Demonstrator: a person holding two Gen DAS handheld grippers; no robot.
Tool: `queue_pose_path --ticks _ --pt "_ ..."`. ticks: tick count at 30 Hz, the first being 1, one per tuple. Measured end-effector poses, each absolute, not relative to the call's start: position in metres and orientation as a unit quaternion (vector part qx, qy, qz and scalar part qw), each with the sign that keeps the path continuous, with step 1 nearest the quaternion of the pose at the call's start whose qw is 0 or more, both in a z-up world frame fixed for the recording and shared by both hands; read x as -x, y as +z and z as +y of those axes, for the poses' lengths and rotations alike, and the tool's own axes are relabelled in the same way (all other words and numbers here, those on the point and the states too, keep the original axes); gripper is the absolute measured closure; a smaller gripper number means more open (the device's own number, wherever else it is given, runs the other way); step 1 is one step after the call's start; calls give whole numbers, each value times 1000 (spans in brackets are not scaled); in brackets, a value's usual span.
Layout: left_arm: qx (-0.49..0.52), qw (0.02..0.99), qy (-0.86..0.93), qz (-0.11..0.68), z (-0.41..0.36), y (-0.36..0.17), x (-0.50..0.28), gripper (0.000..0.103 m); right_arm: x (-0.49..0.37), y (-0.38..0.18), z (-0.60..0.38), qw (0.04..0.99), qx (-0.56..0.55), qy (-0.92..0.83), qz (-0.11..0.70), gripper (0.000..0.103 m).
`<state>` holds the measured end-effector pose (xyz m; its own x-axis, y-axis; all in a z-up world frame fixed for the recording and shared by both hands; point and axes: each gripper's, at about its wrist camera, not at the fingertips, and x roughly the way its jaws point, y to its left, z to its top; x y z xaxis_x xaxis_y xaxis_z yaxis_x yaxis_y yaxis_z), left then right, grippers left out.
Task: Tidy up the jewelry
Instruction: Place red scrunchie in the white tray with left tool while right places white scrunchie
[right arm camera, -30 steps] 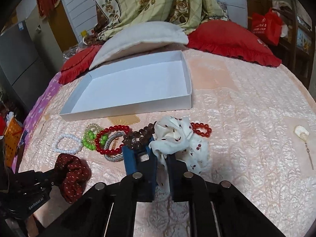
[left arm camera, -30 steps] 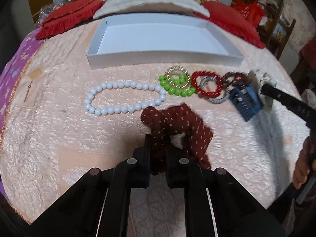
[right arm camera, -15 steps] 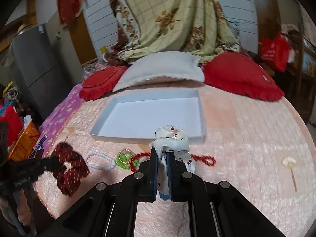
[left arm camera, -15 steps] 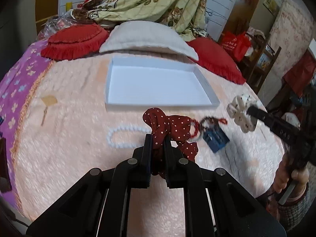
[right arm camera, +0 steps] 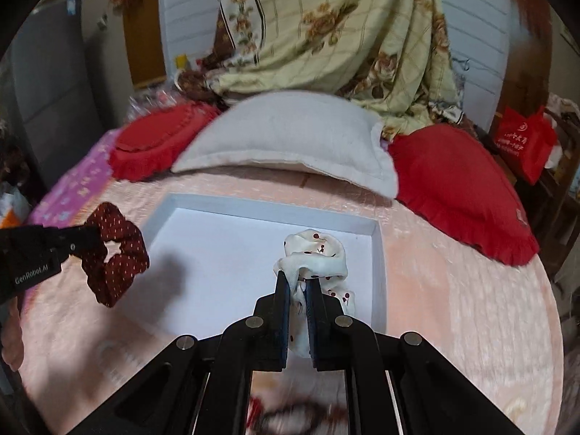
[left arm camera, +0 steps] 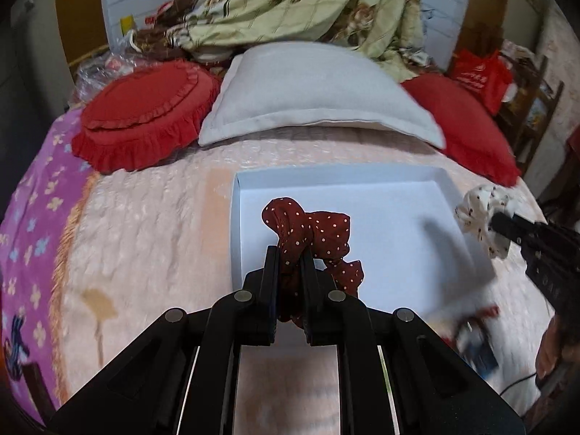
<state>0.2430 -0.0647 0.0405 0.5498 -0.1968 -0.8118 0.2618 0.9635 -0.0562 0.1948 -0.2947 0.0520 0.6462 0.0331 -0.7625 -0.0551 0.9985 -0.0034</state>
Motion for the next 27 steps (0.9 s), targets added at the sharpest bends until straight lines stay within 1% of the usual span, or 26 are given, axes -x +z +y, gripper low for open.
queue_pose_path --ticks 4,8,9,11,12,13,14,15,17,19,20,24,27 --pt "-41 875 -118 468 -65 14 -291 94 -242 23 -291 895 53 -2 443 95" --pt "-45 872 -100 478 -68 -7 -319 93 -272 -2 -296 883 71 -26 464 95" --pt "-44 872 -96 479 -67 -11 -324 92 -278 -7 -298 880 66 -29 469 95" --pt "-36 868 -94 486 -66 -17 -333 87 -286 -14 -303 876 55 -27 479 95" --pt "-31 867 -95 489 -64 -20 -335 82 -289 -17 -304 873 47 -23 484 91" --pt "-25 866 -97 491 -61 -22 -336 79 -291 -19 -305 872 40 -20 488 86" --pt "-22 865 -99 491 -60 -23 -337 71 -291 -21 -304 872 33 -16 489 70" --pt "-16 864 -103 492 -58 -24 -337 69 -291 -22 -306 873 25 -11 487 55" --pt "6 860 -112 498 -52 -23 -335 68 -288 -20 -310 877 14 -9 481 53" --pt "22 859 -120 498 -50 -18 -332 60 -285 -15 -313 878 5 -12 478 53" --pt "27 859 -121 496 -49 -14 -330 59 -282 -10 -316 880 -3 -12 475 53" --pt "26 867 -130 481 -49 10 -311 59 -263 16 -322 889 -18 -11 458 53" --pt "4 882 -126 454 -50 40 -280 59 -240 38 -331 896 -36 -6 443 53"
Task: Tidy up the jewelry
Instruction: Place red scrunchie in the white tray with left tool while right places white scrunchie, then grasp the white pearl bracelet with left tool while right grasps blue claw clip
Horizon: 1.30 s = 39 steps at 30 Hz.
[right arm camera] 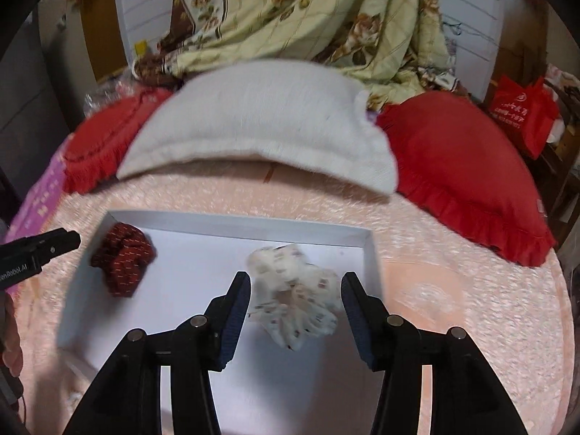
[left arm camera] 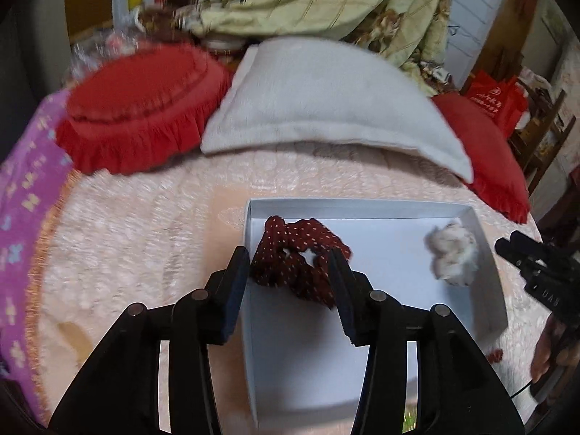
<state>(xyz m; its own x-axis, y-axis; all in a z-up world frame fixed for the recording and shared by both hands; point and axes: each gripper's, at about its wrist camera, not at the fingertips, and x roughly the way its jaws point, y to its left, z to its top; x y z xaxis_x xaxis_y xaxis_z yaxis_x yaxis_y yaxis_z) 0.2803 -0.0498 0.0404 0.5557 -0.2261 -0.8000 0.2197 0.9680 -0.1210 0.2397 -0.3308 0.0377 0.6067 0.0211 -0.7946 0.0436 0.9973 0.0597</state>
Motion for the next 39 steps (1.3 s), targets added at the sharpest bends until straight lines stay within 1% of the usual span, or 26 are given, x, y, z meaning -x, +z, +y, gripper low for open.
queue_pose_path --ticks 3,7,8,10,13,18,22,30,39 --pt "-14 895 -126 428 -48 68 -246 59 -207 56 -342 898 -61 1 436 53" --pt "-32 906 -128 403 -40 93 -196 58 -156 64 -356 899 -83 8 431 53" --pt "-38 908 -126 397 -39 97 -184 56 -142 63 -358 898 -87 8 430 53" --pt "-55 915 -113 384 -34 96 -156 45 -113 57 -362 896 -98 8 434 53" --pt "-65 914 -104 387 -25 79 -123 44 -75 39 -364 891 -112 6 440 53" --pt "-50 893 -95 438 -16 31 -103 44 -33 6 -362 880 -124 8 459 53" --pt "-36 878 -98 467 -17 6 -97 44 -18 -8 -361 874 -137 8 466 53" --pt "-27 865 -107 489 -15 -17 -102 44 -15 -14 -353 872 -142 21 468 53" --pt "-23 851 -125 510 -19 -50 -119 44 -37 -26 -338 871 -108 21 480 53"
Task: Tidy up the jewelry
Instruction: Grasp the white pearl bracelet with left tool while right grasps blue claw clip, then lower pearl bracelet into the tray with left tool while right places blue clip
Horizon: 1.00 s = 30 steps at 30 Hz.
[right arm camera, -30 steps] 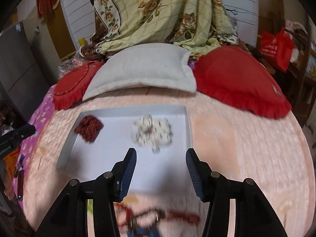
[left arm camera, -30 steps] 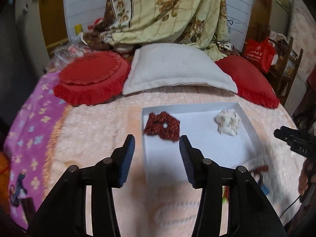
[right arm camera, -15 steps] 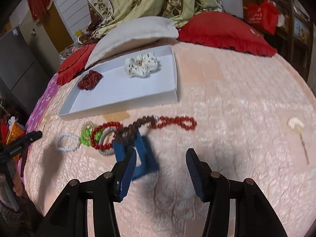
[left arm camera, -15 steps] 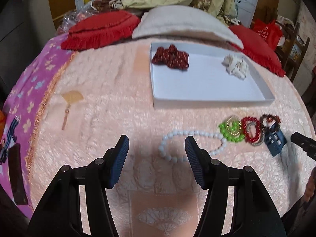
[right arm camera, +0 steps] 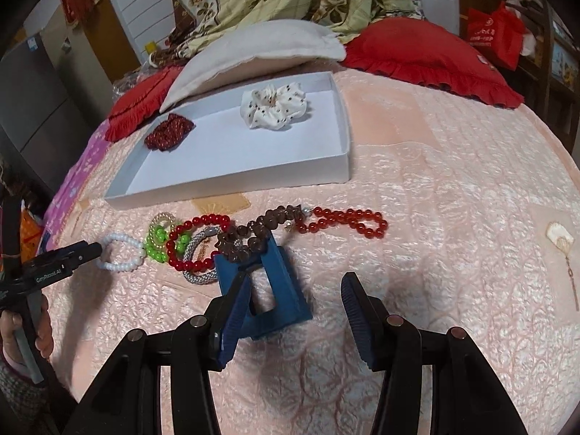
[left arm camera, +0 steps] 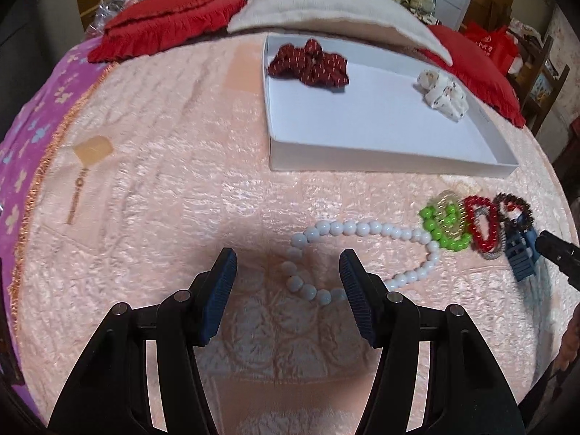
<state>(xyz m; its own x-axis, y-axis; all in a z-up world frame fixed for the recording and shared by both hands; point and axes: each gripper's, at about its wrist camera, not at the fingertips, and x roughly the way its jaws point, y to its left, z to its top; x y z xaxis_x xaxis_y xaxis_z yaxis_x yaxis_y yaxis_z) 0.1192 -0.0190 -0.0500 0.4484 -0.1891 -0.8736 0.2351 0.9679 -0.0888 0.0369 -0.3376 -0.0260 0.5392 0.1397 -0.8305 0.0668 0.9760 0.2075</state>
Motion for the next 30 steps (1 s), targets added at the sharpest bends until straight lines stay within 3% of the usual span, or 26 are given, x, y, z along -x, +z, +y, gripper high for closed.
queue_pose_path --ticks 8,9,10,11,12,16,18,23,30 --pt "-46 856 -129 498 -27 -53 -124 44 -50 -38 -335 866 -106 20 489 53" --pt "-57 857 -131 495 -32 -54 -122 50 -51 -40 -335 865 -106 19 490 53" --pt "-65 859 -130 491 -34 -54 -121 66 -53 -41 -335 864 -107 18 492 54" --pt "-73 861 -130 487 -37 -53 -120 75 -54 -44 -335 861 -108 18 497 56" --pt "-74 859 -138 488 -40 -52 -118 94 -55 -45 -335 860 -109 17 499 58" --pt "-88 854 -150 490 -54 -49 -109 95 -55 -46 -333 860 -107 10 499 69" --pt "-90 857 -154 483 -58 -42 -101 95 -52 -45 -333 857 -113 15 502 83" --pt "-74 870 -164 460 -55 -9 -79 95 -39 -39 -332 855 -120 20 504 91" --pt "-54 882 -182 431 -51 33 -45 95 -6 -28 -330 840 -142 54 522 91"
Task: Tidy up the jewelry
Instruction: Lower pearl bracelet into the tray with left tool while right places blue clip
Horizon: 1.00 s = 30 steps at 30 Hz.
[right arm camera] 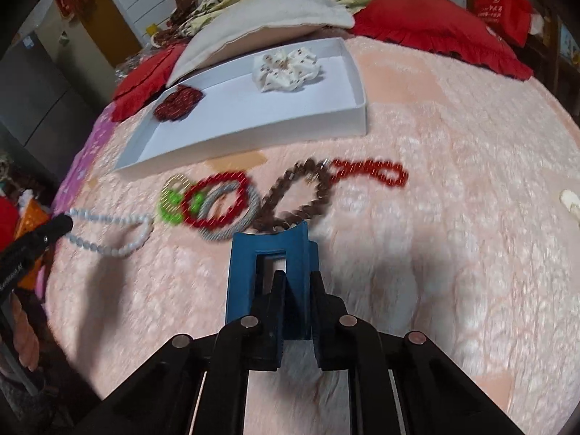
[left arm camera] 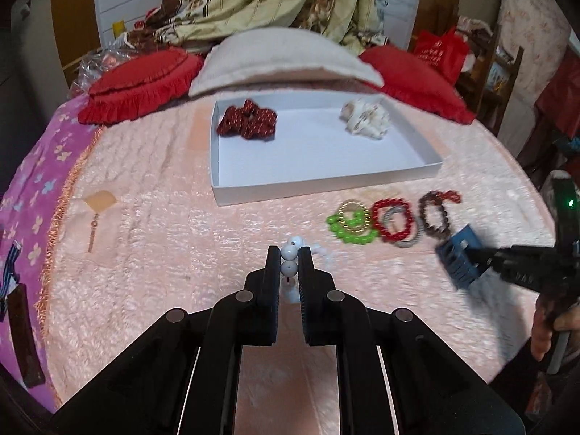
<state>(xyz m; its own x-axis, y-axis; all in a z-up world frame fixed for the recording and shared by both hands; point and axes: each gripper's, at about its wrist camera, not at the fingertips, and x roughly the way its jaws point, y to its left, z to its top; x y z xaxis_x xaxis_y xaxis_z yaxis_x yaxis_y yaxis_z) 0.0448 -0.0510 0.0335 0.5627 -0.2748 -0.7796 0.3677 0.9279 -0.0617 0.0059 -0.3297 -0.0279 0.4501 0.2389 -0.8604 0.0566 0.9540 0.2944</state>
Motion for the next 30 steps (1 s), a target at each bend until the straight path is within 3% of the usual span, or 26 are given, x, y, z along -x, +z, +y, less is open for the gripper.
queue_pose_path --ticks 14,30 --pt "-55 902 -200 378 -49 91 -12 95 39 10 -321 855 -153 92 487 91" --pt "-75 901 -197 379 -94 114 -111 95 -75 40 -332 876 -180 76 441 92"
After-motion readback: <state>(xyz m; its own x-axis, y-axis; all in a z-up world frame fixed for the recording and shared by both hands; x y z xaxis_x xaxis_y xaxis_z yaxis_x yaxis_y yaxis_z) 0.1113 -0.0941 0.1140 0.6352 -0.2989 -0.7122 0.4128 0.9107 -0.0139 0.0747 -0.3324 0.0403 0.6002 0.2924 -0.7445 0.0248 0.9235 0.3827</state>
